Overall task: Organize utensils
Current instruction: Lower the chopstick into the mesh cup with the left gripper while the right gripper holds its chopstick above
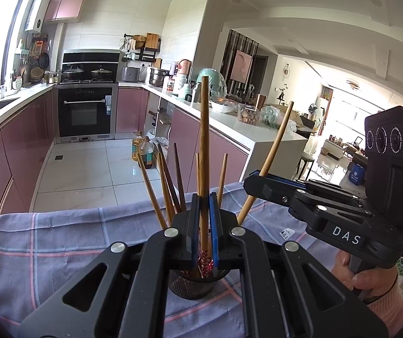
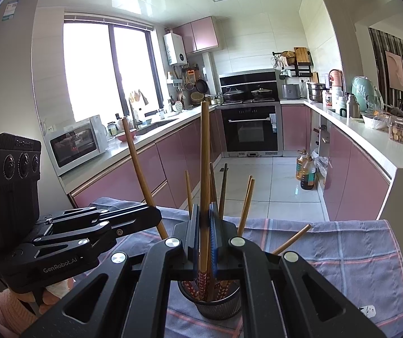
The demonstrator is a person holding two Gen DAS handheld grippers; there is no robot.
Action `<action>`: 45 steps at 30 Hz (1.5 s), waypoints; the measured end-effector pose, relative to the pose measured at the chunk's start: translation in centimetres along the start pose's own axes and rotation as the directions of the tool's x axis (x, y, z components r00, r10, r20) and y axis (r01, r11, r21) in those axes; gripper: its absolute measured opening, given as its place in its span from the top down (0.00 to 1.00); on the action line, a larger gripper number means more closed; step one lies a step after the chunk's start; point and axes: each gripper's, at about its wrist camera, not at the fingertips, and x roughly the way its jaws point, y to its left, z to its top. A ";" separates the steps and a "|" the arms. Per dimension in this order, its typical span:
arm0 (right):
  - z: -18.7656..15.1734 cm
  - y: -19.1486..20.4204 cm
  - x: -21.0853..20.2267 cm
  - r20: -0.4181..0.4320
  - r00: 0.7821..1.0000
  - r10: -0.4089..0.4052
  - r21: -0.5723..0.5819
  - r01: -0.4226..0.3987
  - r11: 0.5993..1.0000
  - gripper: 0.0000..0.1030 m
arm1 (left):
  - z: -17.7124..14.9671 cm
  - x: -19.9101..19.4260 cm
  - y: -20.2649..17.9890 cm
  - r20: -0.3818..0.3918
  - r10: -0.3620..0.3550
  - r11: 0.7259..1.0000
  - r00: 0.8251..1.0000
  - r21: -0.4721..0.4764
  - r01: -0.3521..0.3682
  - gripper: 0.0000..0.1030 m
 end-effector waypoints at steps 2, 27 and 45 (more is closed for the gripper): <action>-0.1 0.0 0.0 -0.002 1.000 0.001 0.002 -0.001 1.000 0.95 | -0.1 0.1 0.1 -0.003 0.001 1.000 1.000 0.000 -0.001 0.93; -0.9 -0.3 0.9 -0.037 0.999 0.001 0.013 0.000 1.000 0.95 | -0.8 1.5 0.2 -0.041 0.010 1.000 0.999 -0.001 -0.010 0.93; -1.2 -0.6 1.6 -0.058 0.998 0.002 0.017 -0.001 1.000 0.95 | -1.4 2.7 0.5 -0.068 0.015 1.000 0.998 -0.005 -0.016 0.93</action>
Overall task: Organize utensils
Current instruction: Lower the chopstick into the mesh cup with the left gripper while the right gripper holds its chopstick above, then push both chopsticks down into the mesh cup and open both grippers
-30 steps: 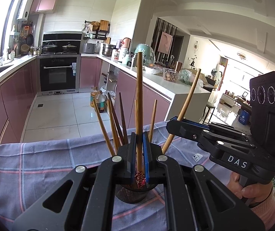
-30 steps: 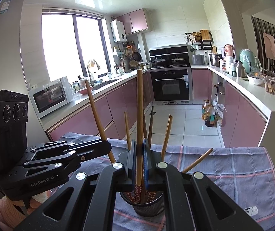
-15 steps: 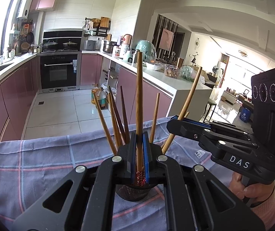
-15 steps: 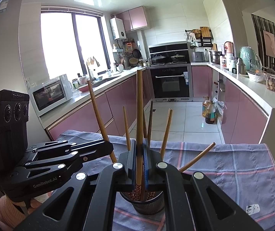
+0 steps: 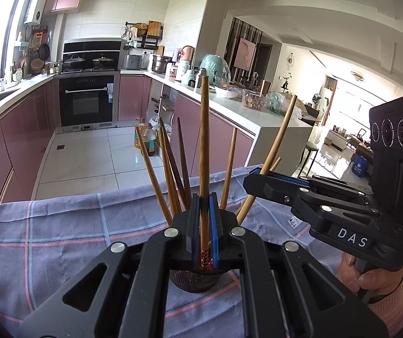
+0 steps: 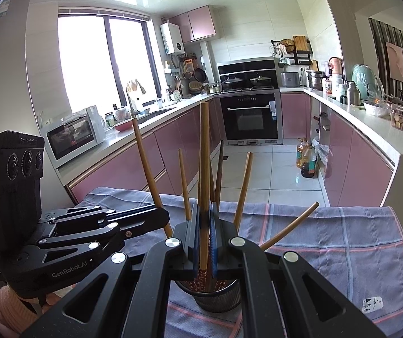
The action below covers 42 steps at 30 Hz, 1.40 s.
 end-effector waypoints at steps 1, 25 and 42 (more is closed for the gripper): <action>0.0 0.0 0.1 -0.001 1.000 0.000 0.000 0.000 1.000 0.95 | 0.0 0.1 0.0 -0.002 -0.001 1.000 1.000 0.000 0.001 0.93; -0.9 -0.3 1.4 -0.042 0.999 -0.004 0.000 0.004 1.000 0.95 | -0.9 2.0 0.4 -0.043 0.002 1.000 0.999 0.002 -0.002 0.93; -0.7 -0.5 3.0 -0.075 0.997 -0.014 0.009 0.015 1.000 0.94 | -0.3 3.7 1.6 -0.070 0.016 1.000 0.997 -0.008 -0.017 0.93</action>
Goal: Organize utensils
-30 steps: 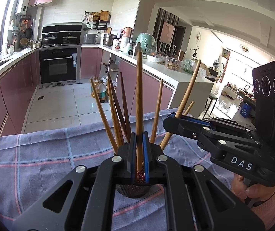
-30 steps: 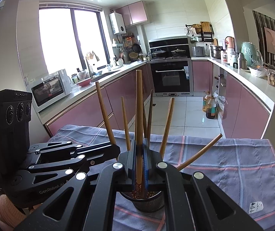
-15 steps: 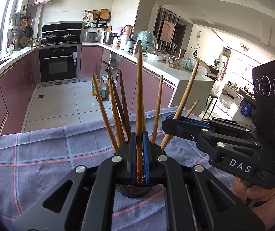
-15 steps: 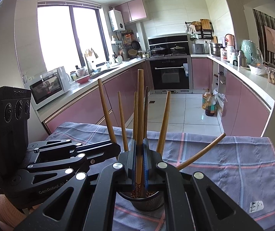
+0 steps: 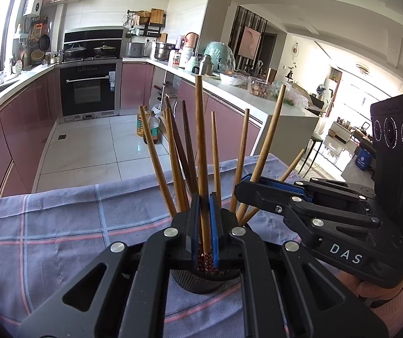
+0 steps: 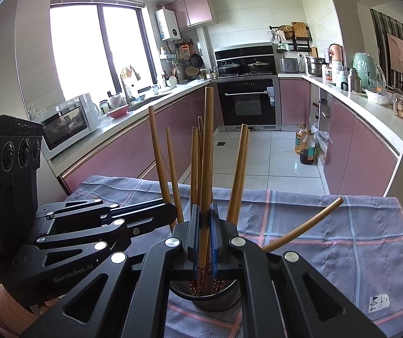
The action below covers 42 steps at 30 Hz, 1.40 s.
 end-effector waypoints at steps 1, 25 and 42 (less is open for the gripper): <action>0.0 0.0 0.1 -0.001 1.000 -0.001 0.001 0.001 1.000 0.94 | 0.0 0.1 -0.1 -0.004 -0.001 1.000 1.000 0.000 0.001 0.93; -0.3 -0.2 0.9 -0.020 1.000 0.015 0.023 -0.014 1.000 0.93 | 0.0 1.9 0.8 -0.027 0.047 0.999 0.999 -0.016 -0.047 0.88; -2.0 0.7 -1.9 0.040 0.999 -0.014 -0.007 0.014 1.000 0.38 | -3.1 -5.6 0.8 0.153 0.199 0.980 0.968 -0.012 -0.199 0.24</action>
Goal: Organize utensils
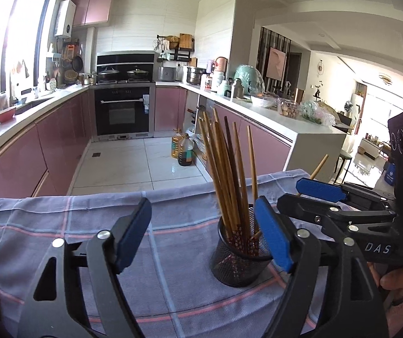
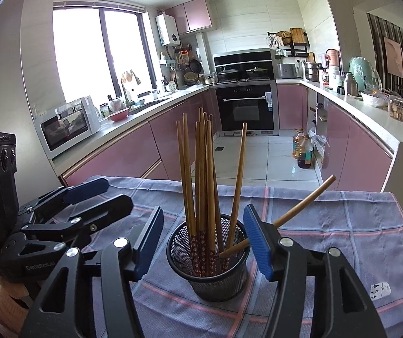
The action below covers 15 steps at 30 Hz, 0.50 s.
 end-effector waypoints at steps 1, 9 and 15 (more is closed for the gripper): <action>-0.3 0.2 -0.2 0.006 1.000 -0.003 0.000 0.003 1.000 0.35 | -0.2 -0.6 0.2 0.009 0.019 1.000 1.000 0.003 -0.019 0.19; -2.0 1.9 -2.3 0.084 0.996 -0.034 -0.023 0.036 0.999 0.09 | -2.1 -5.5 2.4 0.070 0.148 0.989 0.987 -0.017 -0.147 0.06; -3.3 4.5 -4.1 0.169 0.983 -0.073 -0.083 0.088 0.993 0.07 | -3.2 -9.1 3.2 0.120 0.209 0.978 0.971 -0.024 -0.208 0.06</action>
